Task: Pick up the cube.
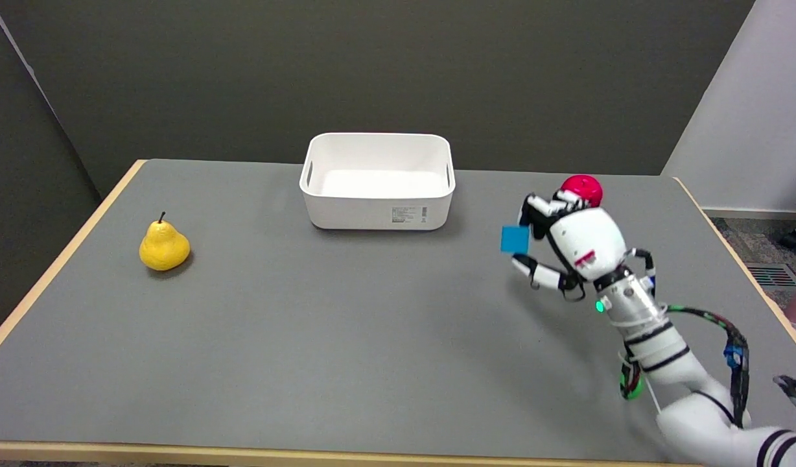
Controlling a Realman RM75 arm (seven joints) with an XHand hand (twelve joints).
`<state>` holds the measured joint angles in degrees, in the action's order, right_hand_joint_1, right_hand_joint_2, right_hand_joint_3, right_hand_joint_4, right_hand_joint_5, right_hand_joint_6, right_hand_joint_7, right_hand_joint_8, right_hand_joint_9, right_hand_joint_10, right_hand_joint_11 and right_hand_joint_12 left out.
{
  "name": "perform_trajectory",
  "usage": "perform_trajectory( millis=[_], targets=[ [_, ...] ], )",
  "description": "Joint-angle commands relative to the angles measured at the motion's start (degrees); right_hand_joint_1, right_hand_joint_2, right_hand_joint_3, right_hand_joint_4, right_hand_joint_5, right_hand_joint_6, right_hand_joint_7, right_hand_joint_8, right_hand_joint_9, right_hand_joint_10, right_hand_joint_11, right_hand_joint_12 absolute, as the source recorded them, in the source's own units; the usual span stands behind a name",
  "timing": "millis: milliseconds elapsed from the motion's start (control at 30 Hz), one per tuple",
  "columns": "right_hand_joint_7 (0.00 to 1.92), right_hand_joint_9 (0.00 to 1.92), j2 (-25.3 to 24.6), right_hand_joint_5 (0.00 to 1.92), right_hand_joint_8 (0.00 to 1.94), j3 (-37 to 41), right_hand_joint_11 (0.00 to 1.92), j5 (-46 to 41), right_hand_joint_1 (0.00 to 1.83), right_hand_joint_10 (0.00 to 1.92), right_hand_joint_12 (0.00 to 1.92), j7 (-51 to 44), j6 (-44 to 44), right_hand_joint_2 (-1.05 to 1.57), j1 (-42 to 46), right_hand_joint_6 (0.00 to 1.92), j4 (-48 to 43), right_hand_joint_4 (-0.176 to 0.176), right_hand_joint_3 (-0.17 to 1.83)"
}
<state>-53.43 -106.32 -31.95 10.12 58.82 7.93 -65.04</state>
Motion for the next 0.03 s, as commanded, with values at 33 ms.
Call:
perform_trajectory(
  millis=[33],
  targets=[
    [0.90, 0.86, -0.2, 0.69, 1.45, 1.6, 0.50, -0.2, 1.20, 1.58, 1.92, -12.5, -17.8, 0.93, -18.6, 1.44, -11.8, -0.103, 0.61]
  ],
)
